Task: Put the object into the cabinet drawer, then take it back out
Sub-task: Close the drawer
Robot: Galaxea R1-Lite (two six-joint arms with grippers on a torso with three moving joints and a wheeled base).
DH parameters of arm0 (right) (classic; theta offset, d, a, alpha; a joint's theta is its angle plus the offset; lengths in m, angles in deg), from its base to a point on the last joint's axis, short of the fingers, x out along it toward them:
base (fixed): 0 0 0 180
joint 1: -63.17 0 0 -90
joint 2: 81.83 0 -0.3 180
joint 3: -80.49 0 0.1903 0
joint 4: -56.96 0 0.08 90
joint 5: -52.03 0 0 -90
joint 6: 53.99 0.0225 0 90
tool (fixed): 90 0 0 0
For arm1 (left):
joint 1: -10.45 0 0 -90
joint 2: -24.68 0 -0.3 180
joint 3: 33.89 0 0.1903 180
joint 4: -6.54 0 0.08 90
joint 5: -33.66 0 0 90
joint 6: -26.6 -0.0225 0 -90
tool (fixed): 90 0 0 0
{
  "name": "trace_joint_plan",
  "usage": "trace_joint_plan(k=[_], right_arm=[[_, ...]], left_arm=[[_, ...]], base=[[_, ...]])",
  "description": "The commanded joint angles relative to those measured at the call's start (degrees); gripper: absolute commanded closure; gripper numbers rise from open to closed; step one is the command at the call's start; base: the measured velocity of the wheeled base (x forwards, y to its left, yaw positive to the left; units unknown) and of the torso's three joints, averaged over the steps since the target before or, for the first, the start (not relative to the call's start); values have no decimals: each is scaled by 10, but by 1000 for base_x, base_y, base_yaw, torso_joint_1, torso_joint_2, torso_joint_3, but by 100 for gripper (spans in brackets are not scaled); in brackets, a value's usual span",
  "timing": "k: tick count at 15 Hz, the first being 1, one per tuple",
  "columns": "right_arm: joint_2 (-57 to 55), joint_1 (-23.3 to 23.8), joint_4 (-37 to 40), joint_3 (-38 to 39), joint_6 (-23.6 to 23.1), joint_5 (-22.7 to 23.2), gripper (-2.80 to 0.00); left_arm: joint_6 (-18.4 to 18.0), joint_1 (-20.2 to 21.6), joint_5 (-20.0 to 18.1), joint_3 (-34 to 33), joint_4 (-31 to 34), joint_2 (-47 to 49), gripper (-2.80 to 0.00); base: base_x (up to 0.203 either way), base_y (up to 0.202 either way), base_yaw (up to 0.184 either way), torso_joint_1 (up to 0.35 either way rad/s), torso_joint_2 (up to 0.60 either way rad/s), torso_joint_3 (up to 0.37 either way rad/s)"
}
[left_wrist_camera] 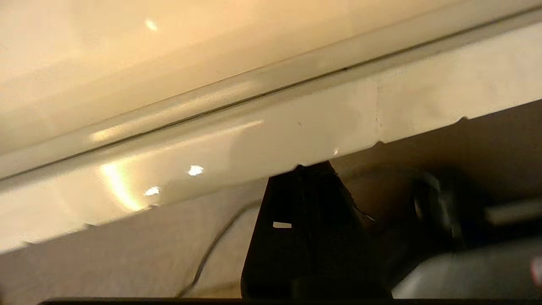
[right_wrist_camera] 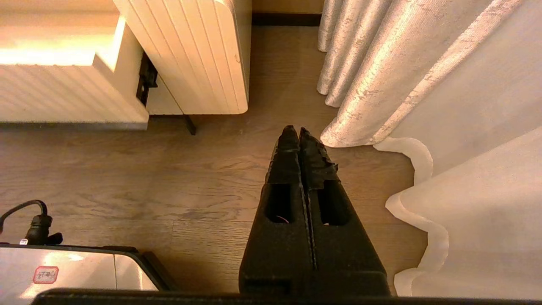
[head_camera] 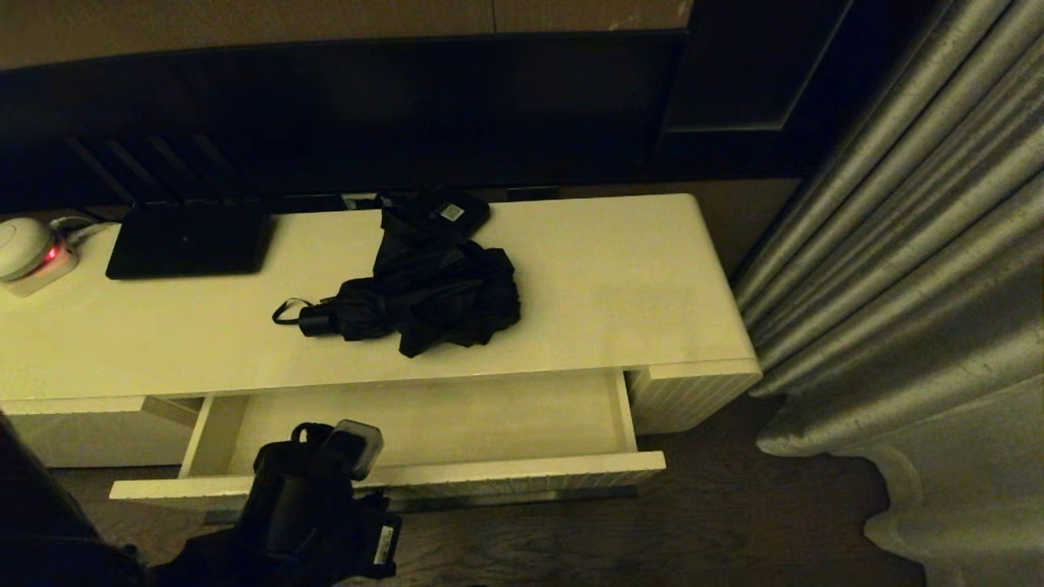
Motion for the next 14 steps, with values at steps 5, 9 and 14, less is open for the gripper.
trace_joint_plan(k=[5,9,14], right_arm=[[-1,0,0,0,0,0,0],[-1,0,0,0,0,0,0],[-1,0,0,1,0,0,0]], left_arm=[[1,6,67,2,-154,88,0],[4,19,83,26,-156,87,0],[0,30,103,48,-176,90,0]], base=[[0,0,0,0,0,0],[0,0,0,0,0,0],[0,0,0,0,0,0]])
